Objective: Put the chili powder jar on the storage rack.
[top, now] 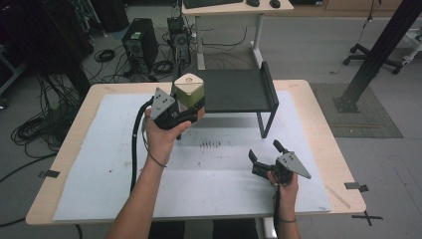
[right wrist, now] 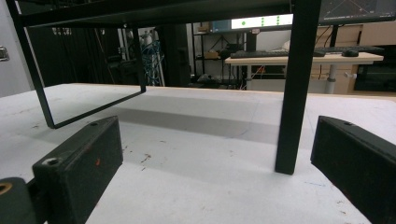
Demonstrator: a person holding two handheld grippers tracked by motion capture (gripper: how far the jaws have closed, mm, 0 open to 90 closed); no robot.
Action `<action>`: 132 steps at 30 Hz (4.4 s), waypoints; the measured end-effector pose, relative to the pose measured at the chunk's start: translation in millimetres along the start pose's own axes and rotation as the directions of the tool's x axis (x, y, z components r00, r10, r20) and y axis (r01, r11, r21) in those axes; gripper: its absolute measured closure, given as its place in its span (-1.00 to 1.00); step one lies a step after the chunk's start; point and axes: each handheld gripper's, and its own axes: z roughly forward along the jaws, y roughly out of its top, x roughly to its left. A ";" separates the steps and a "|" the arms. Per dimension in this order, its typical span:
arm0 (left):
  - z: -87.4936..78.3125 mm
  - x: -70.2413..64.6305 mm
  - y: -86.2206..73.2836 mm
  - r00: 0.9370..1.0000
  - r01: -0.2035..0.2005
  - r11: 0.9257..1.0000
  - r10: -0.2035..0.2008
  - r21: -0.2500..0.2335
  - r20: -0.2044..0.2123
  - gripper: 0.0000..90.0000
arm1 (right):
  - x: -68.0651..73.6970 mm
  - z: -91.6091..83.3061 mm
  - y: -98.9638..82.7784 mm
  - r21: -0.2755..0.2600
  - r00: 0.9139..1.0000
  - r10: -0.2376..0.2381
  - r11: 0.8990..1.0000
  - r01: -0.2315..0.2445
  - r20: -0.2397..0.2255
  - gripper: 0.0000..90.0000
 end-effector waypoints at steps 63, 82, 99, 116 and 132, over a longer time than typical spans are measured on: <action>50.2 31.5 -7.5 0.997 0.038 0.999 -0.035 0.039 -0.071 -0.37 | -0.7 -0.7 -0.2 -0.009 1.000 0.005 1.000 -0.005 -0.002 -0.95; 50.4 31.2 -7.3 0.996 0.044 0.998 -0.041 0.041 -0.074 -0.37 | -0.6 -0.8 -0.3 -0.010 1.000 0.005 1.000 -0.005 -0.003 -0.95; 50.3 31.9 -7.3 0.997 0.046 0.998 -0.043 0.041 -0.071 -0.37 | -0.6 -0.7 -0.2 -0.009 1.000 0.004 1.000 -0.004 -0.003 -0.95; 50.4 31.8 -7.4 0.997 0.044 0.998 -0.041 0.040 -0.071 -0.37 | -0.6 -0.7 -0.2 -0.009 1.000 0.004 1.000 -0.004 -0.004 -0.95; 50.2 31.9 -7.4 0.997 0.045 0.998 -0.042 0.041 -0.071 -0.37 | -0.5 -0.8 -0.3 -0.010 1.000 0.004 1.000 -0.004 -0.004 -0.95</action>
